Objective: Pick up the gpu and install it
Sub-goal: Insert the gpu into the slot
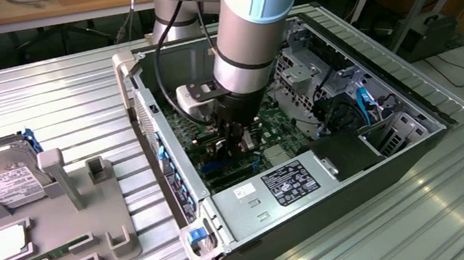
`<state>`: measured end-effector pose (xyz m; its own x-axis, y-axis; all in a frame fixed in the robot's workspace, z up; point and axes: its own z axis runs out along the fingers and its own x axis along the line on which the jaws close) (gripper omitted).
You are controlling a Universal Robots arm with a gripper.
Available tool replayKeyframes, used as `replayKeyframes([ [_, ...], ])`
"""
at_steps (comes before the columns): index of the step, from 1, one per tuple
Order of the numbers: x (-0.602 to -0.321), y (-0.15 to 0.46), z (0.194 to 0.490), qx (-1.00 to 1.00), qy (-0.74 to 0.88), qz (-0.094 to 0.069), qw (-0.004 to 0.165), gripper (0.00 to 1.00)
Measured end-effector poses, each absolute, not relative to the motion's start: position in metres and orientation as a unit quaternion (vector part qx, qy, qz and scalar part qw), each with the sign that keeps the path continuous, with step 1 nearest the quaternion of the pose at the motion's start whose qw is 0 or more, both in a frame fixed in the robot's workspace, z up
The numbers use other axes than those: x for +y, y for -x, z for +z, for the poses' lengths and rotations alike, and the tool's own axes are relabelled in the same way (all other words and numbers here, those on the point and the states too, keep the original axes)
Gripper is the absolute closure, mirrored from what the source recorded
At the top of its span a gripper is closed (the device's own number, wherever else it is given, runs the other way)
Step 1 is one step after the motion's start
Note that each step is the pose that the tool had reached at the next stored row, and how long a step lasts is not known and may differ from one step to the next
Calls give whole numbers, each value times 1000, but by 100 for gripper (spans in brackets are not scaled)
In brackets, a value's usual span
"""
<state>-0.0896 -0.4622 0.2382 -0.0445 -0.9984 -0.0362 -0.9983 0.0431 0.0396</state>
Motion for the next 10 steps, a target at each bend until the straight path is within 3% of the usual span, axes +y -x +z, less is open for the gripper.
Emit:
replayKeyframes([
  [10,-461,91,238,-714,-699,-27,1,72],
])
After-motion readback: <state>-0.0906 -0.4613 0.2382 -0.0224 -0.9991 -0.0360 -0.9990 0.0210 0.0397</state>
